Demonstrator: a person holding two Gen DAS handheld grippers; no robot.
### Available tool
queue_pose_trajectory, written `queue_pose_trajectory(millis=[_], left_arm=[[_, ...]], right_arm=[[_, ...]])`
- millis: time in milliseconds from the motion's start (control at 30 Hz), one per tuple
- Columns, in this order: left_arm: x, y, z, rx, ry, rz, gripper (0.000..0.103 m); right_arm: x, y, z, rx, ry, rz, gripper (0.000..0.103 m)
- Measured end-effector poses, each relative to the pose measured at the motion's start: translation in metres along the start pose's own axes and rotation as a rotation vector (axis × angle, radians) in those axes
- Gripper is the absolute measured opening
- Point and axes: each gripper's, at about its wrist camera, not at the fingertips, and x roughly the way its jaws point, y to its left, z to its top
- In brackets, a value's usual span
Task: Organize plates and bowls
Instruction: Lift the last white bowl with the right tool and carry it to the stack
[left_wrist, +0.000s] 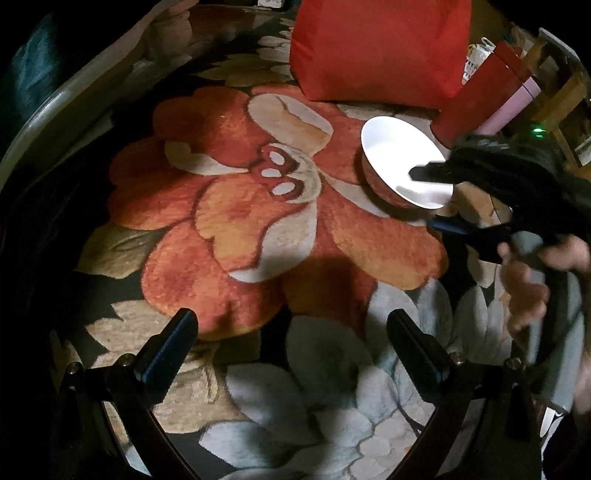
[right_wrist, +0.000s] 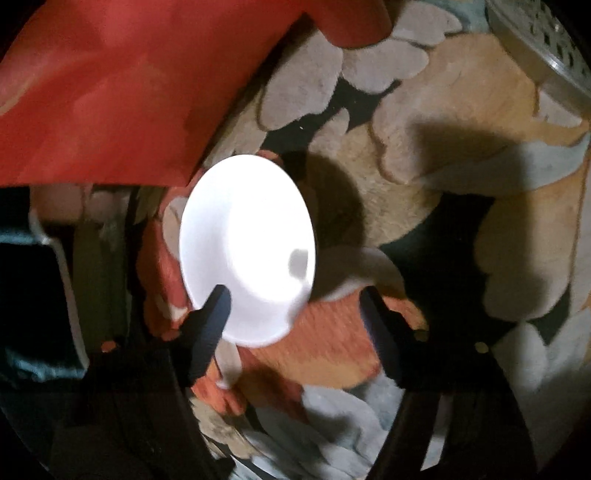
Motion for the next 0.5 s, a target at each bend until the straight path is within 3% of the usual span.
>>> queue_pose_trajectory(millis=[67,167,267,333,500], left_arm=[[-0.001,0.003,0.000,-0.006,-0.003,-0.006,0.102],[-0.003,0.010,0.000,-0.011,-0.004,-0.009,0.102],[-0.003,0.017,-0.002,-0.012,-0.004,-0.011,0.102],[-0.002,0.020,-0.003,-0.015,0.000,-0.014,0.102],[0.006,0.022,-0.007,-0.019,0.017,-0.021,0.102]], right_arm=[[0.011,-0.001,0.001,0.016,0.026,-0.011,0.018],[0.014,-0.001,-0.003,-0.008,0.030,-0.017,0.015],[0.013,-0.005,-0.006,-0.040,0.064,0.039,0.015],[0.015,-0.006,-0.011,-0.100,0.138,0.110,0.014],[0.028,0.005,-0.042,-0.335,0.357,0.147,0.014]])
